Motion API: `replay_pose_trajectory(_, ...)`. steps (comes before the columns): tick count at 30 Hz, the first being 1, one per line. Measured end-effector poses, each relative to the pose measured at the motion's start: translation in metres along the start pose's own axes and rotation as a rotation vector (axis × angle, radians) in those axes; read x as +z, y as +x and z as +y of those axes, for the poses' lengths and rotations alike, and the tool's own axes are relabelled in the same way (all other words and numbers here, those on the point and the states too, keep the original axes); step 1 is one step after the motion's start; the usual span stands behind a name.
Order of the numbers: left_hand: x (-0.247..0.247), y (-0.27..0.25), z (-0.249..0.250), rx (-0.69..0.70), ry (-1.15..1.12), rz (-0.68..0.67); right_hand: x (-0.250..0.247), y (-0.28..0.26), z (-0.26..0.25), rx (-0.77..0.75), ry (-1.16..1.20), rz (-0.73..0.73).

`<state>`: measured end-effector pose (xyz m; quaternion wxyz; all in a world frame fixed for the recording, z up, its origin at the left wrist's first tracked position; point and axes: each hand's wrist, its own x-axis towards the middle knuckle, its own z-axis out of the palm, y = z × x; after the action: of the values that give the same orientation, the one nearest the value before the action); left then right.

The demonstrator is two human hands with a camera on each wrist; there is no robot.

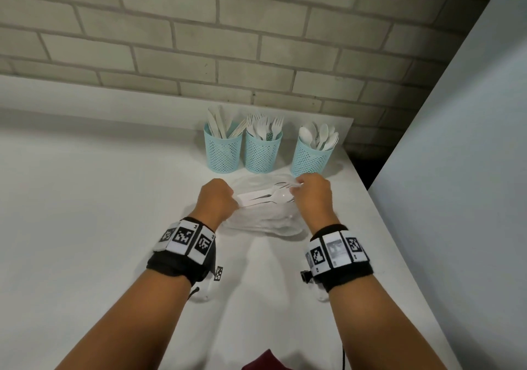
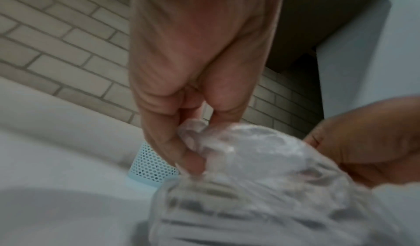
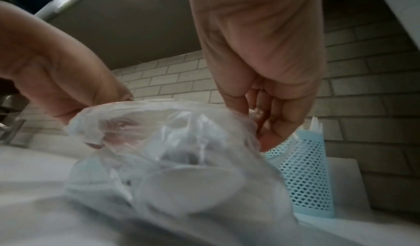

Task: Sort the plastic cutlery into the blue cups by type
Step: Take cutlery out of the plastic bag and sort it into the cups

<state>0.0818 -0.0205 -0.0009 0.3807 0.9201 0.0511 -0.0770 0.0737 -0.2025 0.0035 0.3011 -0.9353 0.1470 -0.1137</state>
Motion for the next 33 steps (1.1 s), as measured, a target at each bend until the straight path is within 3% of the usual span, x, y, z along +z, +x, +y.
replay_pose_trajectory(3,-0.008,0.002,-0.006,-0.096,-0.408,-0.022,-0.007,0.010,0.009,0.158,0.309,0.007)
replay_pose_trajectory(6,-0.013,0.000,-0.008,-0.205,-0.745,-0.091,-0.012,0.017,0.016,0.443,0.815,-0.134)
replay_pose_trajectory(9,-0.014,0.002,-0.013,-0.285,-0.999,-0.210,-0.015,0.020,0.019,0.624,1.167,-0.261)
replay_pose_trajectory(14,-0.012,0.004,-0.021,-0.520,-1.463,-0.216,-0.014,0.026,0.022,0.831,1.309,-0.346)
replay_pose_trajectory(18,-0.010,0.009,-0.027,-0.645,-1.600,-0.184,-0.003,0.028,0.026,0.892,1.311,-0.392)
replay_pose_trajectory(20,-0.011,0.008,-0.026,-0.598,-1.520,-0.197,0.002,0.027,0.024,0.846,1.299,-0.395)
replay_pose_trajectory(22,-0.014,0.007,-0.022,-0.487,-1.285,-0.197,0.004,0.027,0.020,0.751,1.226,-0.373)
replay_pose_trajectory(26,-0.016,-0.003,-0.010,-0.126,-0.240,-0.116,-0.007,0.028,0.015,0.312,0.643,-0.207)
replay_pose_trajectory(28,-0.013,-0.008,-0.004,0.023,0.080,0.015,-0.017,0.023,0.010,0.097,0.425,-0.161)
replay_pose_trajectory(30,-0.007,-0.011,0.004,0.227,0.085,0.069,-0.023,0.017,0.003,-0.025,0.256,-0.229)
replay_pose_trajectory(33,0.005,-0.012,0.016,0.414,0.089,-0.009,-0.016,0.010,0.000,-0.064,-0.007,-0.330)
